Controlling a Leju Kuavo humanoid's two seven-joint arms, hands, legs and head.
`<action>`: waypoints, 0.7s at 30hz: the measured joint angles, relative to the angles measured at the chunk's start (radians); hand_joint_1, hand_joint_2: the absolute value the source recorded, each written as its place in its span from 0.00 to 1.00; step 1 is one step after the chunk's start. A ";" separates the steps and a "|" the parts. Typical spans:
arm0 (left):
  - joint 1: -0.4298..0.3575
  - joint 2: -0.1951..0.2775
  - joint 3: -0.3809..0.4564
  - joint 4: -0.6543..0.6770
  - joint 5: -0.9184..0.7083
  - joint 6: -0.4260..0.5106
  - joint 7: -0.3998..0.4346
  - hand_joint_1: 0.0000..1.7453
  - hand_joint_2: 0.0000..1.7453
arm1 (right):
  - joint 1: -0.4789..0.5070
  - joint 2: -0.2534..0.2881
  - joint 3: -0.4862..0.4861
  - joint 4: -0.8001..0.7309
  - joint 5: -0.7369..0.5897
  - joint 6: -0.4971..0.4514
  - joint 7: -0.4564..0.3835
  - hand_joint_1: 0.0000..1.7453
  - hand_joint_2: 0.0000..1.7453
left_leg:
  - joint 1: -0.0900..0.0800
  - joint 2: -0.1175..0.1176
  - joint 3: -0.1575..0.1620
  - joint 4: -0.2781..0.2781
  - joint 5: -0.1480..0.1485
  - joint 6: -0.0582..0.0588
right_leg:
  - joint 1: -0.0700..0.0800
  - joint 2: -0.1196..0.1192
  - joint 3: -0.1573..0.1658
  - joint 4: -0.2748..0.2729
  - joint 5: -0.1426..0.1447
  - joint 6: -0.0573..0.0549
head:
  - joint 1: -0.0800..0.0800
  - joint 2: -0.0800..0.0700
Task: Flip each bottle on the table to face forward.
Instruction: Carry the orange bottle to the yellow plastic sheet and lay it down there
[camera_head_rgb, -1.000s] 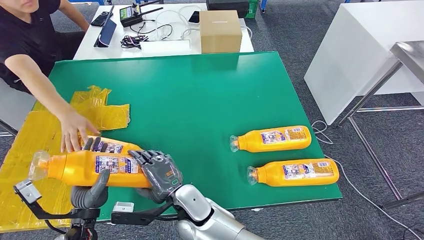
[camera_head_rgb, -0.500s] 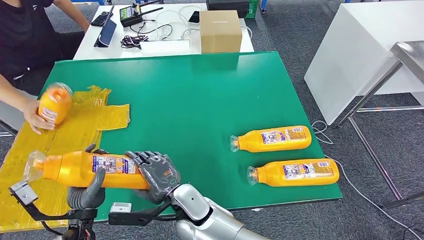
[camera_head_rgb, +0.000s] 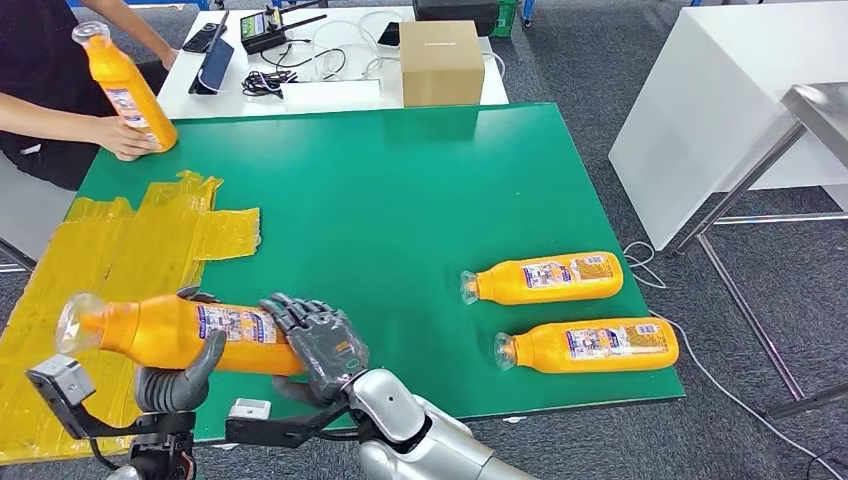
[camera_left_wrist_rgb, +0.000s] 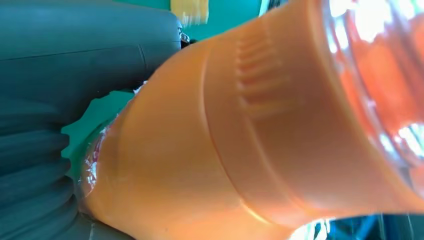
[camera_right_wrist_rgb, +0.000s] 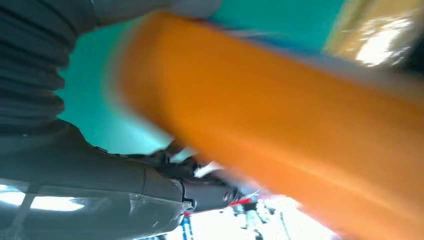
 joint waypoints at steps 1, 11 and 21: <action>-0.002 0.001 0.002 -0.004 -0.044 0.024 -0.014 1.00 1.00 | 0.008 -0.012 -0.015 -0.010 0.004 -0.004 0.009 0.00 0.00 | 0.000 0.000 0.000 0.000 0.000 0.000 | 0.000 0.000 0.000 0.000 0.000 0.000 | 0.000 0.000; -0.084 0.045 0.036 0.007 -0.841 0.390 -0.036 1.00 1.00 | 0.222 -0.157 -0.283 -0.362 0.121 0.049 0.035 0.00 0.00 | -0.001 -0.001 -0.001 0.000 0.000 0.000 | 0.000 -0.001 0.000 0.000 0.000 0.000 | 0.000 0.000; -0.106 0.125 0.076 0.140 -1.398 0.574 0.056 1.00 1.00 | 0.434 -0.340 -0.419 -0.736 0.146 0.116 -0.048 0.00 1.00 | -0.001 -0.002 -0.002 0.000 0.000 0.000 | 0.000 -0.002 -0.001 0.000 0.000 0.000 | 0.000 0.000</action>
